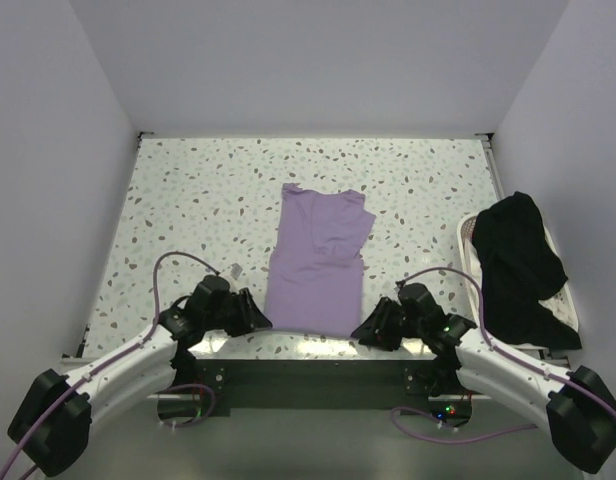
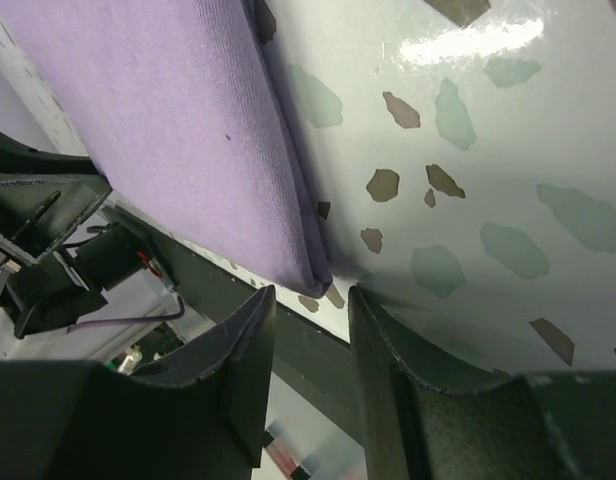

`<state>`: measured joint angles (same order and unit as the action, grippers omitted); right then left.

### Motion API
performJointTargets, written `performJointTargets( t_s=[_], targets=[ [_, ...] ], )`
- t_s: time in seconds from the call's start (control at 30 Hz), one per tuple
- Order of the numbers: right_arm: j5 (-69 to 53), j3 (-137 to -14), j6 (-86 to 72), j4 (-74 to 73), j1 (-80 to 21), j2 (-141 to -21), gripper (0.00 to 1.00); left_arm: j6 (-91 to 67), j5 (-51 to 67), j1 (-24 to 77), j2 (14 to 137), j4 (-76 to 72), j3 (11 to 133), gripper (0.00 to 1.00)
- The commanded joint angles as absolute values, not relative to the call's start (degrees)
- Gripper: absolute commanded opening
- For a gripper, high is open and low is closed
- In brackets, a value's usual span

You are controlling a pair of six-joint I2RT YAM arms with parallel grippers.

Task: Fold and stack the t-shirts
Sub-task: Fold the tshirt

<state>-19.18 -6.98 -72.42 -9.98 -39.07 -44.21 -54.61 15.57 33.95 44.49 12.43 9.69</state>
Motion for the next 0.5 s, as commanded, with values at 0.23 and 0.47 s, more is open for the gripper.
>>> performJointTargets(
  t_s=[0.23, 0.47],
  targets=[
    [-15.3, -3.4, -74.8, -8.0, -39.6, -45.8, 0.31, -57.0, 15.6, 36.5, 45.9, 10.1, 7.2, 0.34],
    [-11.4, -4.7, -73.7, -8.9, -39.6, -45.1, 0.07, -56.4, 16.4, 37.1, 47.7, 7.6, 8.0, 0.06]
  ],
)
